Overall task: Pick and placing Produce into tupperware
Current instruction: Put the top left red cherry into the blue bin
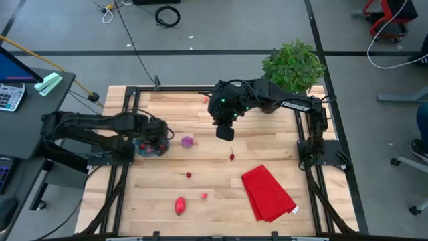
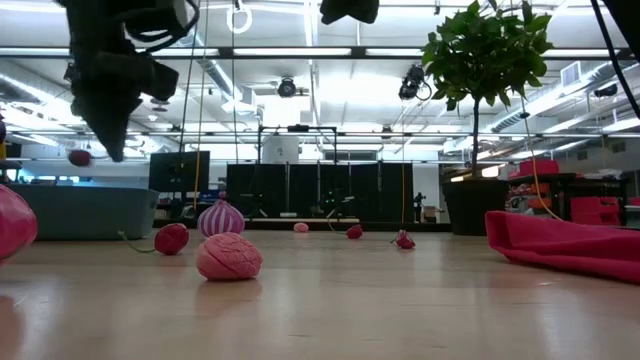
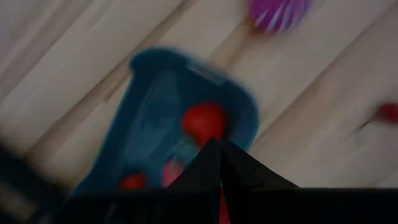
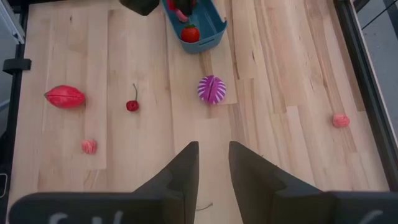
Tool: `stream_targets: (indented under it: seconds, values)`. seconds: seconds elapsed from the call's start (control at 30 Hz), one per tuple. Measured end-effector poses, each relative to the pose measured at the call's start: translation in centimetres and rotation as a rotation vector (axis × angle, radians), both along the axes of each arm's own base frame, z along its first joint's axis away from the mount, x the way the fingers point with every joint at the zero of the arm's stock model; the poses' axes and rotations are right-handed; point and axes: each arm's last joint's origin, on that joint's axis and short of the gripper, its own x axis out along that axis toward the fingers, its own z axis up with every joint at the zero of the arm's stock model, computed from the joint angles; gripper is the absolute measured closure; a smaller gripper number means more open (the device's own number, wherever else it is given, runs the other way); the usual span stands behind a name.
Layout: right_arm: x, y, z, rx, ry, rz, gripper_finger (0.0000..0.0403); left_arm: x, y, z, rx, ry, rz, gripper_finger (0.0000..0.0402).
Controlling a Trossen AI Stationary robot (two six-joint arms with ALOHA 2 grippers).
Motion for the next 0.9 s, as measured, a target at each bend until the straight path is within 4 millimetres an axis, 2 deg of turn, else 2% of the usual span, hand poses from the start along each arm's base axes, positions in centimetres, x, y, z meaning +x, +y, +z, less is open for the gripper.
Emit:
stream_targets:
  seconds: [0.1, 0.43, 0.63, 0.9]
  values:
    - [0.0, -0.1, 0.0, -0.001, -0.002, -0.001, 0.0306, -0.7, 0.3, -0.6, 0.0, -0.062, 0.047, 0.0397]
    - [0.1, -0.1, 0.1, -0.002, -0.017, -0.001, 0.0306, -2.9, 0.5, -5.1, 0.007, 0.096, 0.113, 0.0391]
    - [0.3, -0.1, 0.2, -0.004, -0.038, -0.001, 0.0306, -2.9, 0.5, -5.3, -0.004, 0.084, 0.164, 0.0384]
    - [0.4, -0.1, 0.3, -0.005, -0.048, -0.001, 0.0306, -2.9, 0.2, -5.4, -0.092, 0.085, 0.153, 0.0319]
